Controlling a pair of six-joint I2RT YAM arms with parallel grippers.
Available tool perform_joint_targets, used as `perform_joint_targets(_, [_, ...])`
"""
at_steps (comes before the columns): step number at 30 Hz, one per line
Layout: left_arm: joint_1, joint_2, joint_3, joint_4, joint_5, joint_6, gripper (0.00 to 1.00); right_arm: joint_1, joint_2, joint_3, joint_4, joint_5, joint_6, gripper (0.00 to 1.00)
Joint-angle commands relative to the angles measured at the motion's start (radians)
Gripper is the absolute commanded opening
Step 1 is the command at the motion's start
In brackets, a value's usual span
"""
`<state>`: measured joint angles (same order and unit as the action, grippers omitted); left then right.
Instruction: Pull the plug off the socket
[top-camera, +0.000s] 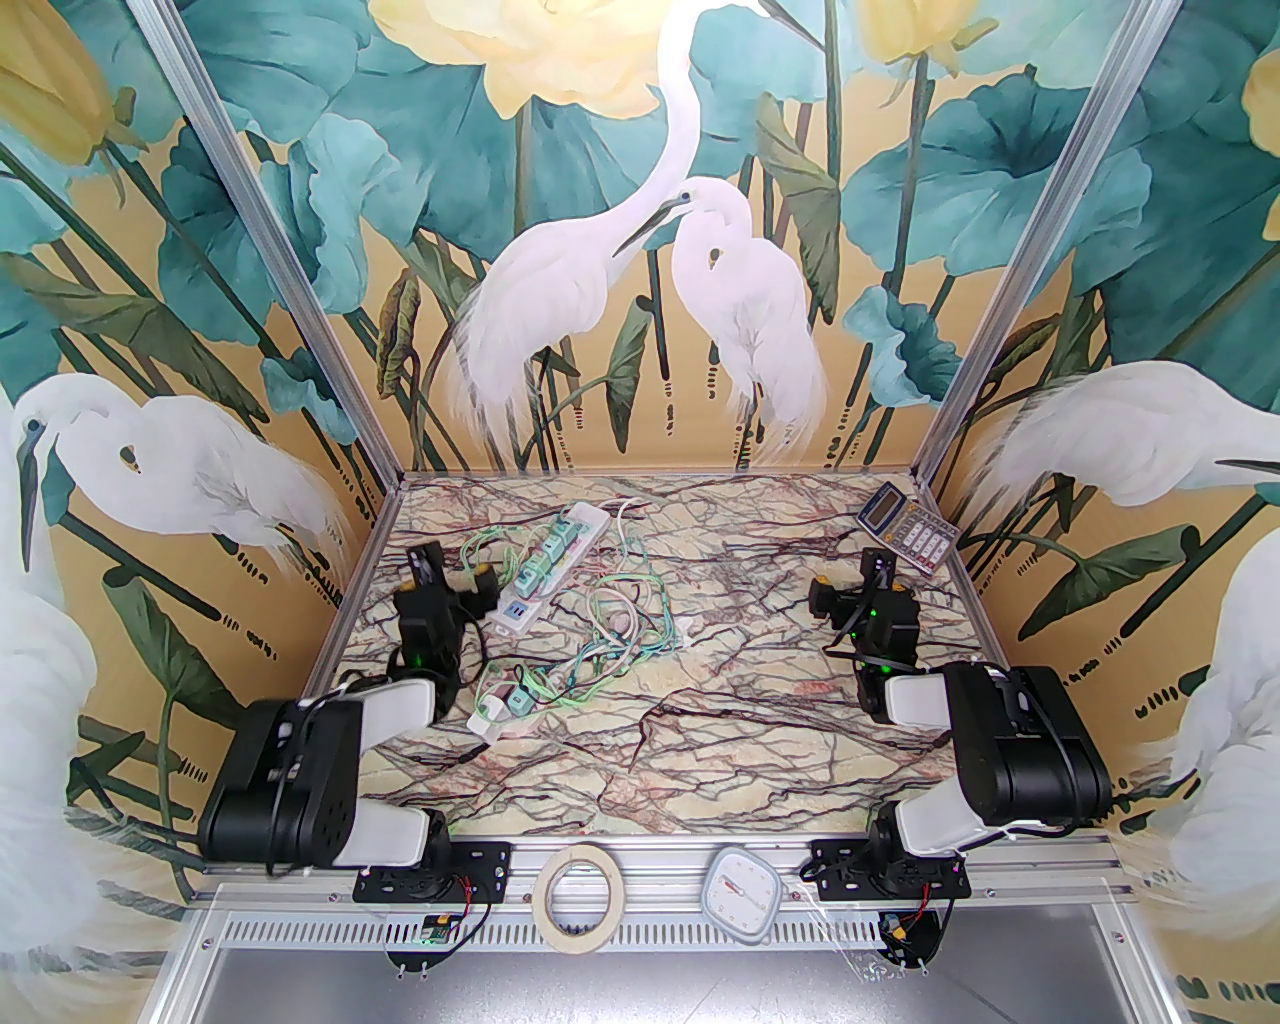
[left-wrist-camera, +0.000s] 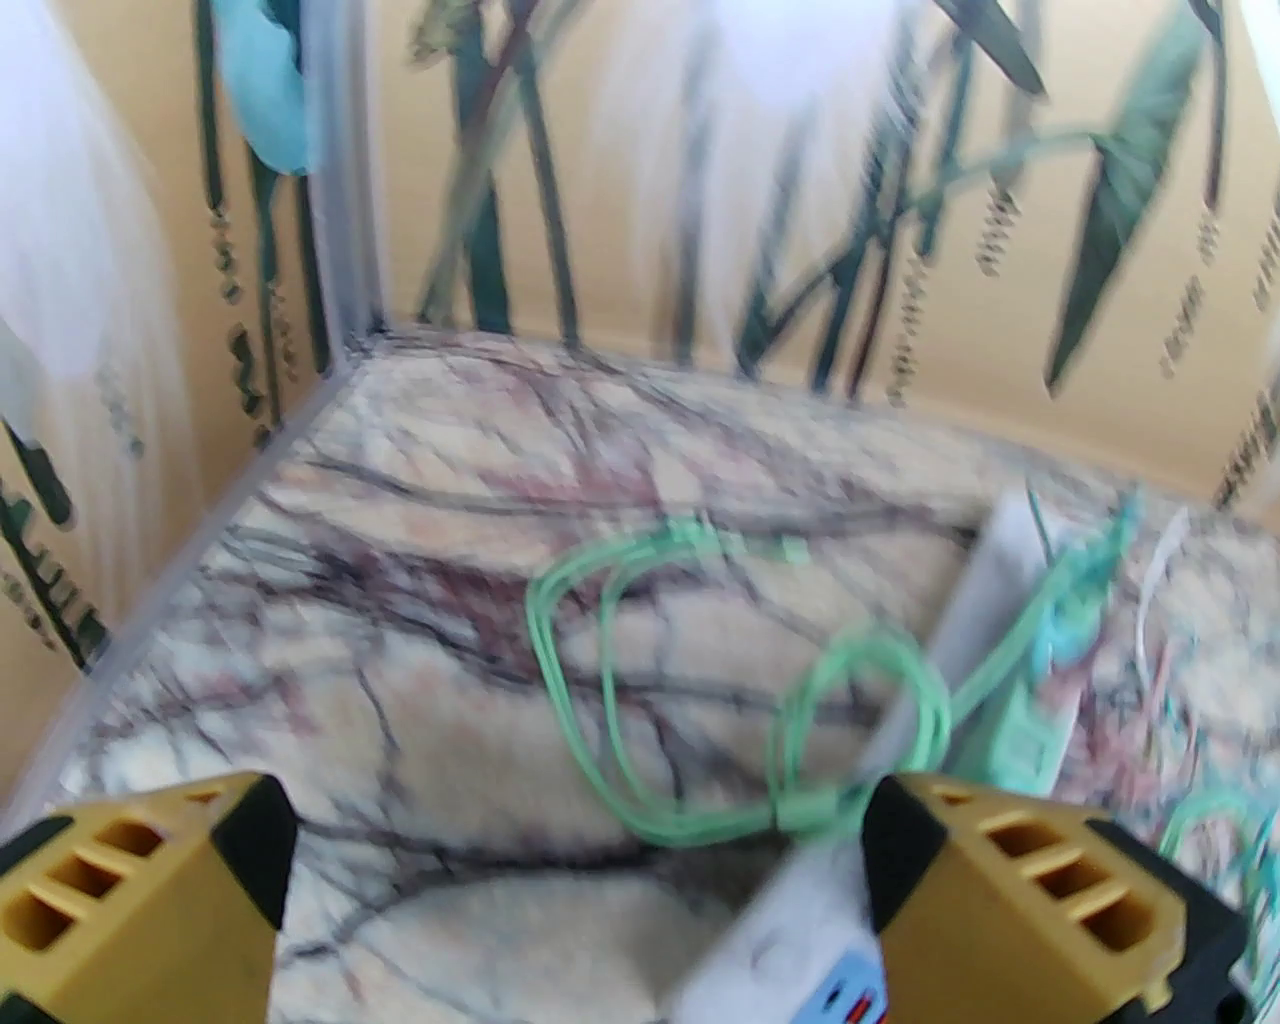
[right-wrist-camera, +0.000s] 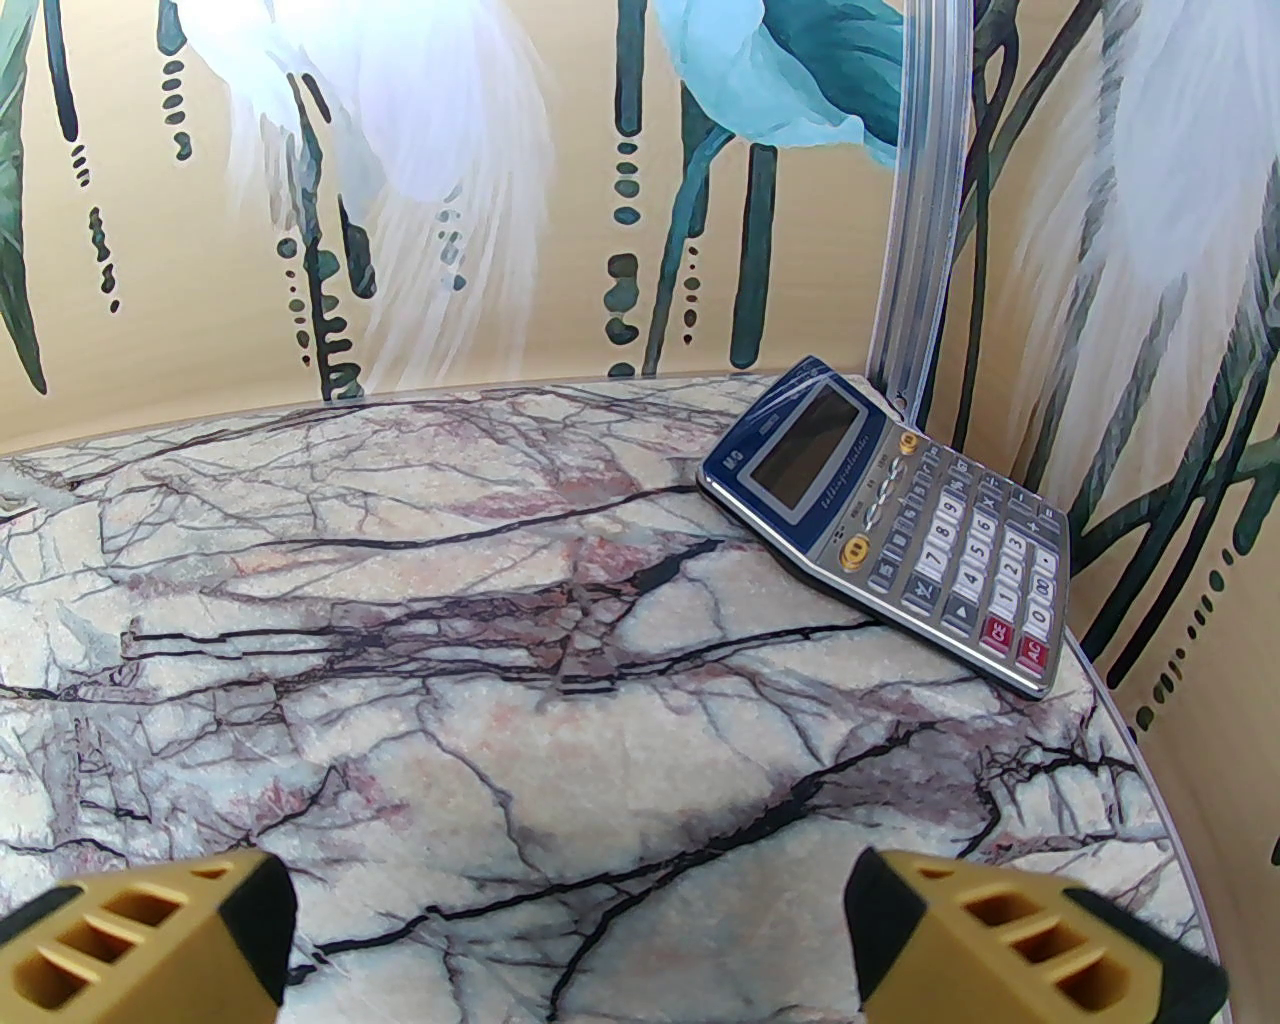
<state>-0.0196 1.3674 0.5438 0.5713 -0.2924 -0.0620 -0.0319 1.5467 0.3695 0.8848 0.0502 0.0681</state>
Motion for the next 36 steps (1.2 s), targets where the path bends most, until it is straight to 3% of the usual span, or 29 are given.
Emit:
perform_joint_targets(1, [0.004,-0.096,0.171,-0.425,-0.143,-0.193,1.00,0.006,0.001,0.019,-0.006,-0.015,0.003,0.99])
perform_joint_targets(3, [0.004,-0.127,0.287,-0.693,-0.188,-0.412,1.00,0.004,0.002,0.021,-0.008,-0.017,0.004,0.99])
perform_joint_targets(5, [0.004,-0.150,0.373,-0.871,-0.124,-0.472,1.00,-0.002,0.001,0.022,-0.012,-0.028,0.007,0.99])
perform_joint_targets(10, [0.004,-0.228,0.369,-0.995,0.108,-0.570,1.00,0.070,-0.086,-0.002,-0.023,0.133,-0.028,0.99])
perform_joint_targets(13, [0.004,-0.305,0.281,-0.998,0.160,-0.615,1.00,0.123,-0.229,0.093,-0.330,0.232,0.015,0.99])
perform_joint_targets(15, [0.004,-0.355,0.212,-1.001,0.165,-0.643,0.99,0.130,-0.318,0.152,-0.519,0.200,0.120,0.99])
perform_joint_targets(17, [0.004,-0.405,0.144,-1.009,0.173,-0.661,0.99,0.125,-0.399,0.191,-0.681,0.229,0.397,0.99])
perform_joint_targets(19, [0.004,-0.449,0.085,-1.027,0.164,-0.677,0.99,0.111,-0.456,0.216,-0.770,0.121,0.548,0.99])
perform_joint_targets(23, [0.004,-0.529,-0.030,-1.046,0.153,-0.689,0.94,0.144,-0.523,0.240,-0.831,-0.141,0.586,0.99])
perform_joint_targets(25, [0.004,-0.542,-0.069,-1.059,0.150,-0.713,0.89,0.205,-0.554,0.253,-0.868,-0.155,0.579,0.99])
perform_joint_targets(28, [0.004,-0.529,-0.115,-1.053,0.143,-0.731,0.72,0.357,-0.597,0.284,-0.933,-0.079,0.543,0.99])
perform_joint_targets(30, [0.004,-0.502,-0.129,-1.051,0.133,-0.752,0.70,0.452,-0.610,0.300,-0.955,-0.026,0.524,0.99])
perform_joint_targets(31, [0.004,-0.485,-0.128,-1.048,0.137,-0.756,0.63,0.499,-0.609,0.309,-0.961,-0.001,0.508,0.99])
perform_joint_targets(32, [0.004,-0.471,-0.115,-1.055,0.143,-0.752,0.48,0.542,-0.605,0.321,-0.976,0.024,0.493,0.99])
perform_joint_targets(33, [0.004,-0.460,-0.108,-1.064,0.148,-0.757,0.43,0.576,-0.596,0.336,-0.995,0.050,0.482,0.99])
perform_joint_targets(36, [0.004,-0.436,-0.115,-1.049,0.201,-0.764,0.45,0.662,-0.554,0.396,-1.051,0.101,0.448,0.99])
